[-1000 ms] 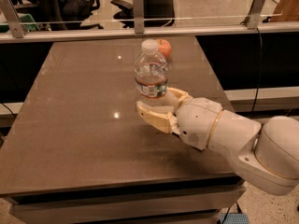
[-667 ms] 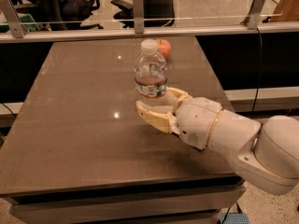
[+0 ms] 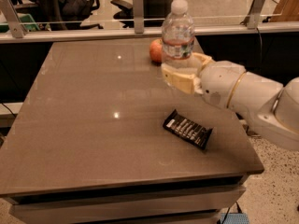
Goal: Move water bottle near apple
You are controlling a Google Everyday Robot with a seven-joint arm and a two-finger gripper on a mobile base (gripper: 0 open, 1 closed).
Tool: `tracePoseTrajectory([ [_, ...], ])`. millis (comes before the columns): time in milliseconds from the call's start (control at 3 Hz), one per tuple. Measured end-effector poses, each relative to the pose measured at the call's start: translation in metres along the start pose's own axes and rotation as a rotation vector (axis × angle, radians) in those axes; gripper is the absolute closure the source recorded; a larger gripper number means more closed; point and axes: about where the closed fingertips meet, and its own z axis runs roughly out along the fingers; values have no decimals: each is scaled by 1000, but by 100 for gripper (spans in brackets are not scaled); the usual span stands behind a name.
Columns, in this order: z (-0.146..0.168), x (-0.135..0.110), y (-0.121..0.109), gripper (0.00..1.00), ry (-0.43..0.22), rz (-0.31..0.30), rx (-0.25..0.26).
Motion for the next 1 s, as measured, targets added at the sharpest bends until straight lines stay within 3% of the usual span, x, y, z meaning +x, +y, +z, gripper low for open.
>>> tracePoseTrajectory([
  [333,-1,-7,-64,100,-11,12,79],
  [667,13,7,-113,100,1,46,127],
  [1000,39,32,-139,100,16,89,137],
])
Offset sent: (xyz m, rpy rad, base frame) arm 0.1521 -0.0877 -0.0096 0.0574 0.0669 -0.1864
